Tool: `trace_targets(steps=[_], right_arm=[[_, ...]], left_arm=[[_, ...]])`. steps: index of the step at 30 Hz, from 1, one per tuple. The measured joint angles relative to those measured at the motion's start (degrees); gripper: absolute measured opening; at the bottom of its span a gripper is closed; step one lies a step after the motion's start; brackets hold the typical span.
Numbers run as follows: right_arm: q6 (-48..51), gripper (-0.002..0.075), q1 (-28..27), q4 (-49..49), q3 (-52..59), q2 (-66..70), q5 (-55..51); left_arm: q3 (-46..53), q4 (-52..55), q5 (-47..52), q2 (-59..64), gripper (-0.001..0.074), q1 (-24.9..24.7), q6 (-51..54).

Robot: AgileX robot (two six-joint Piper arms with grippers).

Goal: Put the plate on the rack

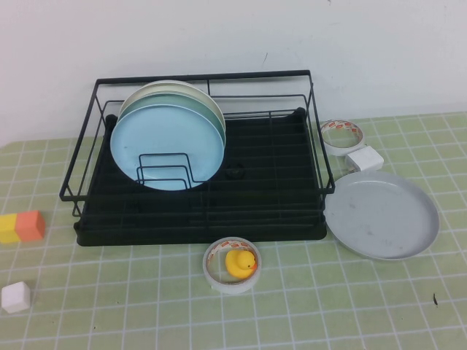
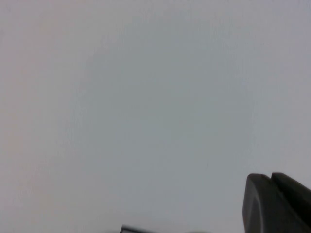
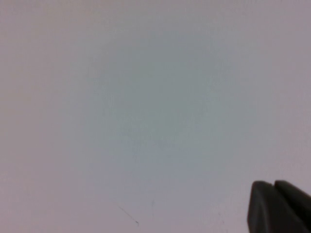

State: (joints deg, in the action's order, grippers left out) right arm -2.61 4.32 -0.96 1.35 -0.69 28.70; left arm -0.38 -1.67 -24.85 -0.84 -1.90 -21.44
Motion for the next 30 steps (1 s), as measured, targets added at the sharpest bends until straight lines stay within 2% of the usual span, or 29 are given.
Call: trace_targets(steps=[5, 11, 14, 20, 30], right_arm=[[3.37, -0.0002, 0.0, 0.08, -7.67, 0.0, -15.01], [7.43, -0.0002, 0.0, 0.22, -19.3, 5.62, -36.31], [7.47, -0.0002, 0.0, 0.22, -22.82, 12.5, -44.53], [7.1, -0.0002, 0.0, 3.49, -28.33, 30.44, -57.02], [8.7, -0.0002, -0.2, 9.28, -41.6, 62.8, -67.2]], left_arm=[[-12.44, 6.02, 27.98, 1.27, -0.0001, 0.0, -0.8], [-23.47, 7.56, 51.93, 12.05, -0.0002, 0.0, -0.92], [-25.17, 7.56, 56.59, 18.12, -0.0002, 0.0, -1.02], [-25.3, 7.07, 58.85, 25.53, -0.0002, 0.0, -1.02], [-25.3, 2.75, 58.98, 27.94, -0.0002, 0.0, -1.37]])
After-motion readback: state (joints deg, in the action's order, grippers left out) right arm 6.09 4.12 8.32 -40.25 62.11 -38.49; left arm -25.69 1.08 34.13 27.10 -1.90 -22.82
